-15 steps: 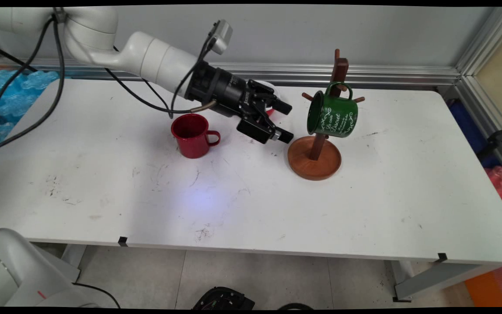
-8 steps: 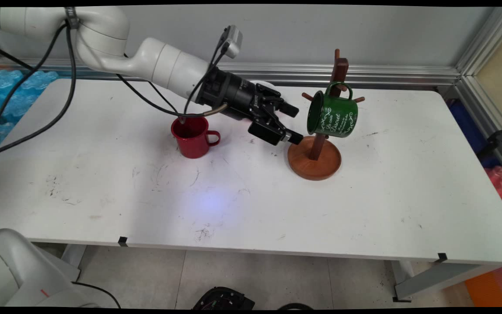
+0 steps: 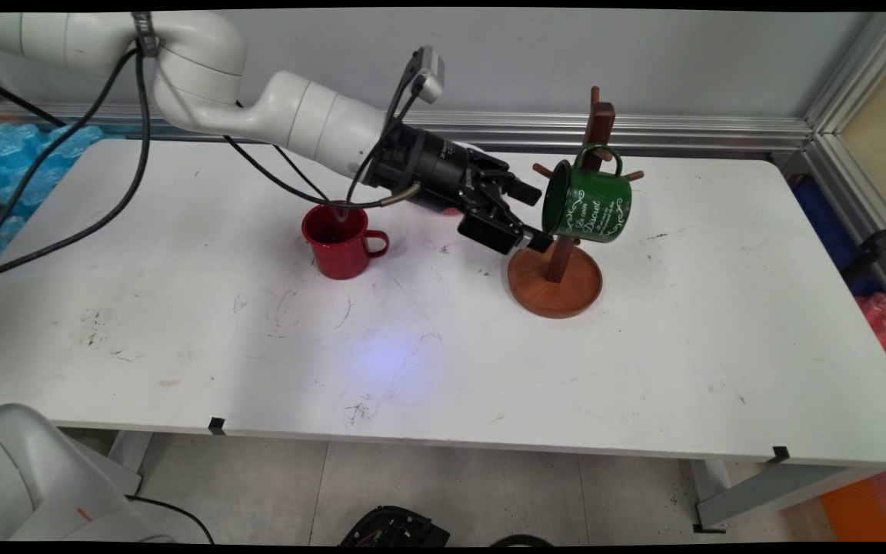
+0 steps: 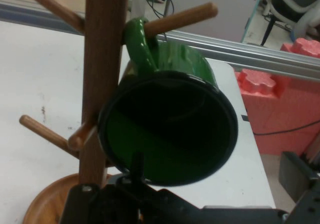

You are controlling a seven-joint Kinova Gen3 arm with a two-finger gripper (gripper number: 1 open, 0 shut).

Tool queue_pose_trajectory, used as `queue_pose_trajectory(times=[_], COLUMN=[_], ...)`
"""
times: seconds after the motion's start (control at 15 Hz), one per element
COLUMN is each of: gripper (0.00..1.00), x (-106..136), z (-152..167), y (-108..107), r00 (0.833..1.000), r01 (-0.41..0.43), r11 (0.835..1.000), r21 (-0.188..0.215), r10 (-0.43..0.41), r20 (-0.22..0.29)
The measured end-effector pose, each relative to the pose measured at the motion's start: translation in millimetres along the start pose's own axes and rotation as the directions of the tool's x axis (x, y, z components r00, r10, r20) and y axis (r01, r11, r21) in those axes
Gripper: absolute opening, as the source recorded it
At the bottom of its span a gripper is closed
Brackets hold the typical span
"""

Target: Pick up the green mug from the rack

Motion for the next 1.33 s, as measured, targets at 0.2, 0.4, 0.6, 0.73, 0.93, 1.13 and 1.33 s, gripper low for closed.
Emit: queue_pose_trajectory(times=[0.2,0.4,0.6,0.73,0.93,1.13,1.33], gripper=[1.0,1.0,1.0,1.0,0.0,0.0,0.0], x=[2,4,5,6,6,7,7], z=[6,12,16,18,21,23,25], y=[0,0,0,0,0,0,0], r00=[1.0,1.0,1.0,1.0,0.999,0.999,0.999], r01=[0.005,0.01,0.013,0.015,0.017,0.019,0.022], r11=[1.0,1.0,1.0,1.0,1.0,1.0,1.0], r21=[0.005,0.009,0.012,0.013,0.013,0.013,0.014], r10=[-0.005,-0.01,-0.013,-0.015,-0.017,-0.019,-0.021], r20=[-0.009,-0.016,-0.022,-0.025,-0.03,-0.033,-0.036])
